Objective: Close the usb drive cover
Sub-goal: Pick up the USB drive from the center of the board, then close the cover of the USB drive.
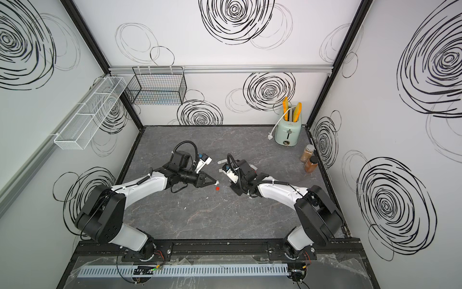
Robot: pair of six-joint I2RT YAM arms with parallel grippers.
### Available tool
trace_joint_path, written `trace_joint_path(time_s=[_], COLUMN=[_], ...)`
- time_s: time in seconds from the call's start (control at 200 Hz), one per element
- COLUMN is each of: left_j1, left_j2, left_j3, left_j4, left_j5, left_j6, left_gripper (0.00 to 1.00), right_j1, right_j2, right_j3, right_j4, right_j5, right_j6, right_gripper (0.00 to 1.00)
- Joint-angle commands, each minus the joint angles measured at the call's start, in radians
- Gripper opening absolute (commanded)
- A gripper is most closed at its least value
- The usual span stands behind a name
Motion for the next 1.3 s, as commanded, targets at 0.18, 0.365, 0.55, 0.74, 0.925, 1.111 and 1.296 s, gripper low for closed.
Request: trace_joint_path(time_s=[0.18,0.365,0.55,0.74,0.925,1.111,1.296], left_j1=[-0.015,-0.024,-0.025,-0.02,-0.019,-0.02,-0.012], left_j2=[0.032,0.043,0.043,0.035,0.03,0.031,0.027], left_j3=[0.032,0.04,0.044,0.04,0.041,0.044,0.044], left_j4=[-0.001,-0.018,-0.028,-0.036,-0.058,-0.061,-0.045], left_j5=[0.02,0.03,0.041,0.038,0.03,0.055,0.089], left_j6=[0.021,0.033,0.04,0.06,0.095,0.093,0.074], left_gripper=[0.0,0.0,0.0,0.0,0.0,0.0,0.0], right_j1=[0.119,0.147,0.16,0.16,0.16,0.16,0.162], right_j2=[-0.083,-0.104,-0.123,-0.146,-0.173,-0.173,-0.156], right_j3=[-0.101,-0.123,-0.138,-0.15,-0.166,-0.164,-0.166], right_j4=[0.214,0.25,0.266,0.261,0.266,0.28,0.275], right_j5=[-0.028,-0.037,-0.022,-0.003,-0.004,-0.015,-0.014], right_j6=[-0.204,-0.257,-0.286,-0.296,-0.311,-0.31,-0.314], right_gripper=[0.01,0.01,0.01,0.01,0.01,0.01,0.01])
